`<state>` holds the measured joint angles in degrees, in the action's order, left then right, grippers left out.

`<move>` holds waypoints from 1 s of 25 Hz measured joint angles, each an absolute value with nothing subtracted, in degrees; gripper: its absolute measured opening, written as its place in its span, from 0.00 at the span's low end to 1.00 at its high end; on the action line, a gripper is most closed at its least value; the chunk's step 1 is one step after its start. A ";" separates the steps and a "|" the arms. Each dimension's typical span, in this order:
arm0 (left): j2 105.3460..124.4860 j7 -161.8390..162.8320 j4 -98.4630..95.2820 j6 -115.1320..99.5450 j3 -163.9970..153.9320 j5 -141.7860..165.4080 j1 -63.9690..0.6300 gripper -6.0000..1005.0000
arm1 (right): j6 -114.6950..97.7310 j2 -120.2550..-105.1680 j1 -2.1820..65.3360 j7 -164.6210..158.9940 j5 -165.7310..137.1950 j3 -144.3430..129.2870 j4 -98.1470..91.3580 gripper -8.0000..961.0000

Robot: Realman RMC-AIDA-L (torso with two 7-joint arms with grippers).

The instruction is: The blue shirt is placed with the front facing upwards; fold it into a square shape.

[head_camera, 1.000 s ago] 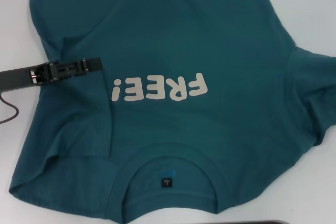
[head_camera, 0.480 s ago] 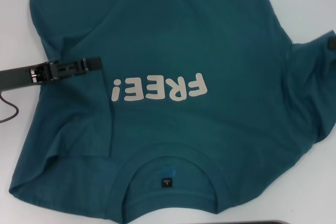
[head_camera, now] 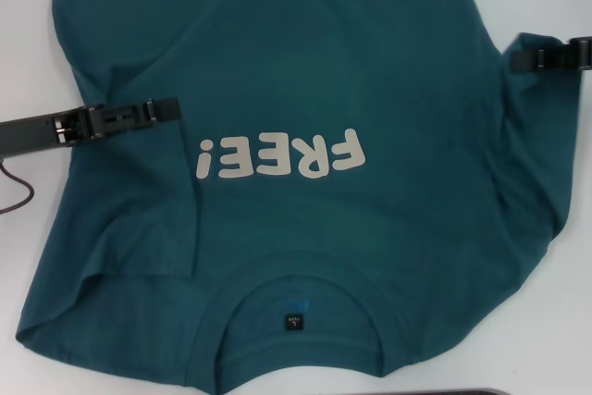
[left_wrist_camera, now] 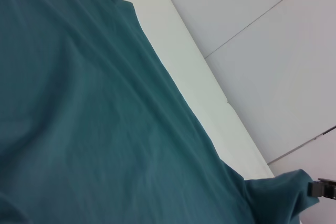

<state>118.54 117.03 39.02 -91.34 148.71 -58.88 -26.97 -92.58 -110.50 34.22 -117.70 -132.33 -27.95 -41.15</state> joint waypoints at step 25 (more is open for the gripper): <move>118.57 116.96 38.93 -90.43 148.71 -58.89 -26.88 0.91 | -86.26 -110.51 33.48 -121.90 -132.35 -36.36 -41.57 0.59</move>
<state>118.57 116.96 38.93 -90.43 148.71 -58.89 -26.88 -86.26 -110.51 33.48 -121.90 -132.35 -36.36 -41.57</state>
